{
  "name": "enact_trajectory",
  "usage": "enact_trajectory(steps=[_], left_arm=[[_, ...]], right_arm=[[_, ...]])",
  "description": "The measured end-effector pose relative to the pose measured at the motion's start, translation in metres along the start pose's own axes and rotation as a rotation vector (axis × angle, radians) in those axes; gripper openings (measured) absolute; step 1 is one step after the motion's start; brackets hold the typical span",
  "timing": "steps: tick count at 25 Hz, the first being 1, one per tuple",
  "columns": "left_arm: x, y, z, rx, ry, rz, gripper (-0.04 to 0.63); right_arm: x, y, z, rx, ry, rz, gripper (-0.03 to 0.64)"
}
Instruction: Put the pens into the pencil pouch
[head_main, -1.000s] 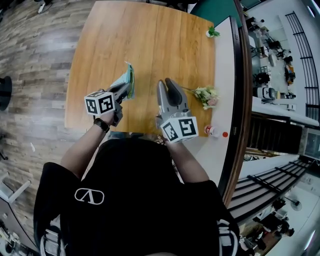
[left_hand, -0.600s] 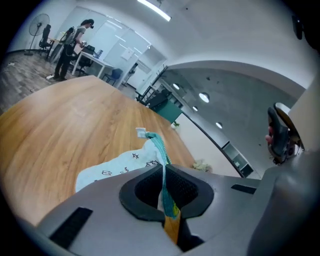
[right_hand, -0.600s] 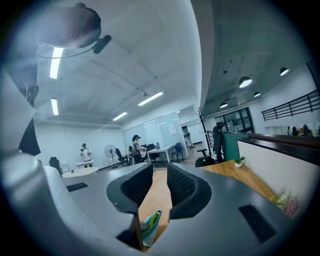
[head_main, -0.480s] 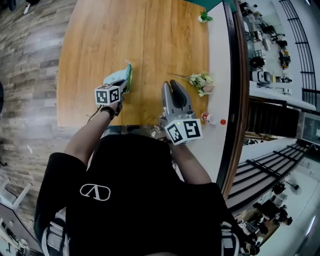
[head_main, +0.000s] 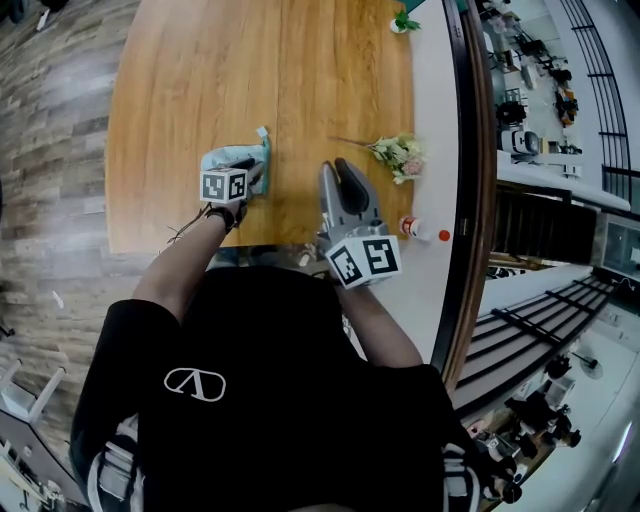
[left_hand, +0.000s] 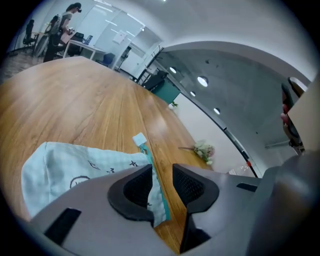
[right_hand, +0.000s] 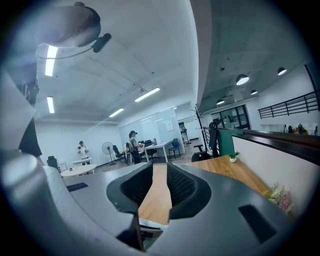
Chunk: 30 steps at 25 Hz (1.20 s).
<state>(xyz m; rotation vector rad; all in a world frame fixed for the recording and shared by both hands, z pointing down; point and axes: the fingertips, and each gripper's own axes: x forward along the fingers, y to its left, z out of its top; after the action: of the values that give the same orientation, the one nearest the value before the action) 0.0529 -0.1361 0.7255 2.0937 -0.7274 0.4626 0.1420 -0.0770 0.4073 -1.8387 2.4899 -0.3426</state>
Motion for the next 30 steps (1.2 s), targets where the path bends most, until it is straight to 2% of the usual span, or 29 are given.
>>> enact_trajectory(steps=[3,5,8,12,17,20,22,26,30], left_arm=[[-0.008,-0.006,0.009,0.012,-0.035,-0.010,0.101],[-0.021,-0.019,0.028,0.053,-0.089,-0.031,0.101],[-0.053,-0.049,0.071,0.192,-0.204,-0.060,0.101],[-0.121,-0.095,0.124,0.381,-0.380,-0.090,0.101],[-0.209,-0.138,0.162,0.608,-0.580,-0.033,0.097],[-0.249,-0.160,0.169,0.701,-0.677,-0.005,0.064],[-0.269,-0.169,0.168,0.716,-0.711,0.013,0.041],[-0.294,-0.170,0.169,0.677,-0.753,0.049,0.014],[-0.301,-0.165,0.167,0.663,-0.758,0.065,0.005]], right_arm=[[0.000,0.003,0.001,-0.007,-0.002,0.009,0.077],[0.001,0.004,0.004,-0.016,-0.009,0.012,0.077],[0.003,0.004,0.009,-0.034,-0.023,0.020,0.077],[0.004,0.012,0.012,-0.084,-0.035,0.043,0.077],[0.012,0.027,0.007,-0.152,-0.032,0.078,0.077],[0.015,0.036,0.005,-0.171,-0.040,0.094,0.074],[0.015,0.041,0.005,-0.178,-0.045,0.100,0.066],[0.015,0.049,0.005,-0.195,-0.047,0.123,0.043],[0.016,0.054,0.000,-0.210,-0.035,0.130,0.017]])
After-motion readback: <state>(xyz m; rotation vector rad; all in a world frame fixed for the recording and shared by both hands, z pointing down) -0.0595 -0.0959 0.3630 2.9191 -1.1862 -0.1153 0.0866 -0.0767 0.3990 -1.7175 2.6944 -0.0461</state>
